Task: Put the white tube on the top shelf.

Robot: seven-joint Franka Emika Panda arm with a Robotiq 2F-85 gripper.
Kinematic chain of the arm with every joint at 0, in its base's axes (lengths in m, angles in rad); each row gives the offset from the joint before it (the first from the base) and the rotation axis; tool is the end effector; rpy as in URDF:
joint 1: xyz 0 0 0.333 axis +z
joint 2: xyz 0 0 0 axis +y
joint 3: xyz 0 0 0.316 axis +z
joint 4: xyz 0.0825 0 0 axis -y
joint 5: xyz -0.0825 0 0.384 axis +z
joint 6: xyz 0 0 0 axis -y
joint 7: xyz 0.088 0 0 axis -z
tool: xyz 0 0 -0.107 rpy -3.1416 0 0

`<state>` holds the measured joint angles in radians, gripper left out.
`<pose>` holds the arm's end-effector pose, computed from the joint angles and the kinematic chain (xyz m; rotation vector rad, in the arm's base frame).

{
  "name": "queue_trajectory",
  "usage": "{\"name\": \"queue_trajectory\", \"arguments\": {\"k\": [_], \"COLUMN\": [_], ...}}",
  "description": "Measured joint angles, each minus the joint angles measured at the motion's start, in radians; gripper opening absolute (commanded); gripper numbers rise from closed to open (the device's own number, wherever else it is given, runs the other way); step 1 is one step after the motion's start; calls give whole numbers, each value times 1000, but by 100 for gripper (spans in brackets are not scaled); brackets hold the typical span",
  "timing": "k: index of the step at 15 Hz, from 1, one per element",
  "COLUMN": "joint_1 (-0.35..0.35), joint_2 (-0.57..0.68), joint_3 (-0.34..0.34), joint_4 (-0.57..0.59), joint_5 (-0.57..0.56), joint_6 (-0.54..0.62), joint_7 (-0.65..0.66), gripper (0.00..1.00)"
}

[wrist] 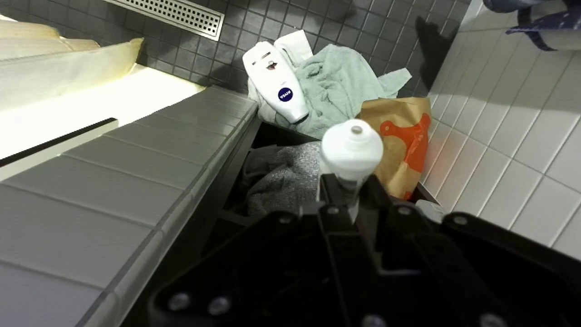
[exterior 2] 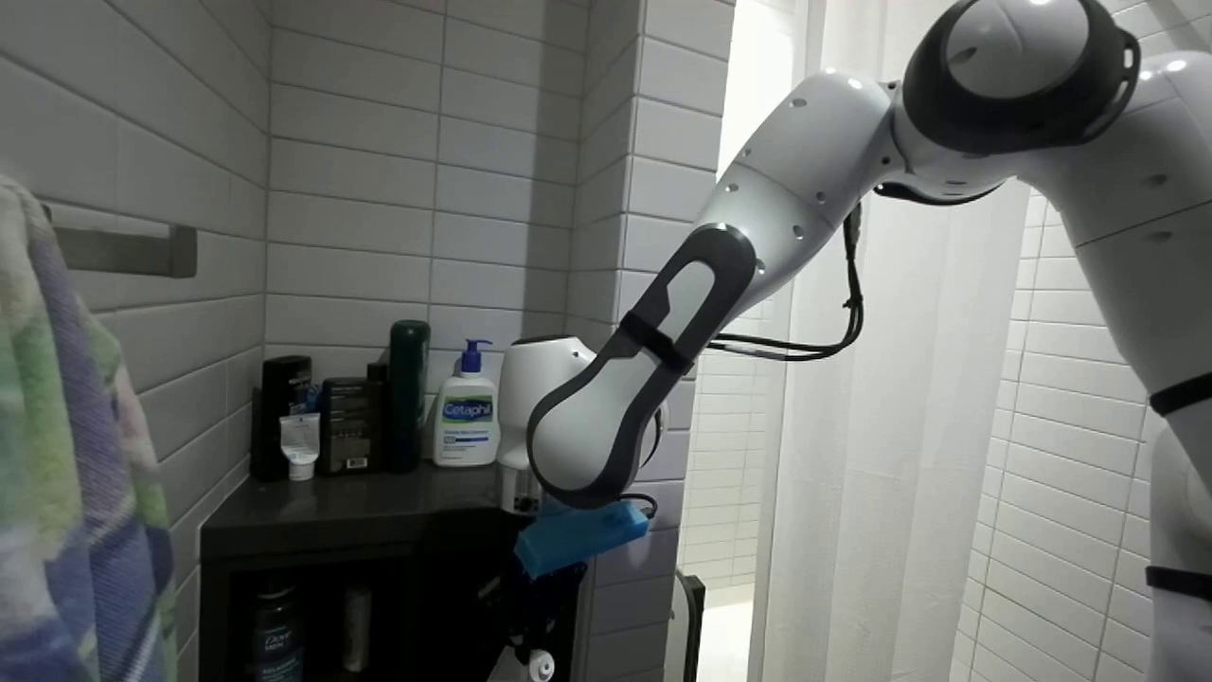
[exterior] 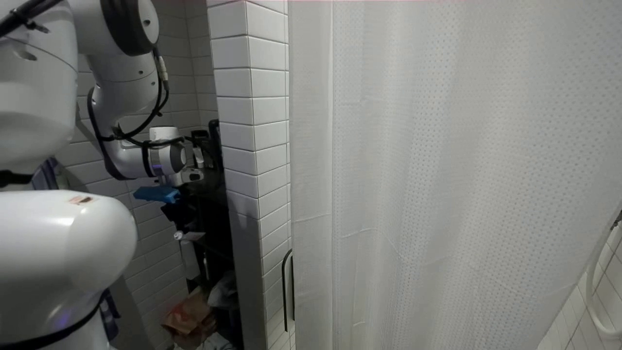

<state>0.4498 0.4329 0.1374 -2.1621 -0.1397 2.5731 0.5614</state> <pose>0.4674 0.3150 0.1935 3.1127 0.2059 -0.0055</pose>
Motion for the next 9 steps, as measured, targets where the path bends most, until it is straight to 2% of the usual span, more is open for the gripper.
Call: {"name": "queue_trajectory", "arguments": {"k": [4, 9], "joint_1": [21, 78], "joint_2": [39, 83], "joint_3": [-33, -106], "joint_4": [9, 32], "joint_5": [-26, -124], "joint_6": [36, 122], "joint_7": [0, 14], "gripper": [4, 4]}}
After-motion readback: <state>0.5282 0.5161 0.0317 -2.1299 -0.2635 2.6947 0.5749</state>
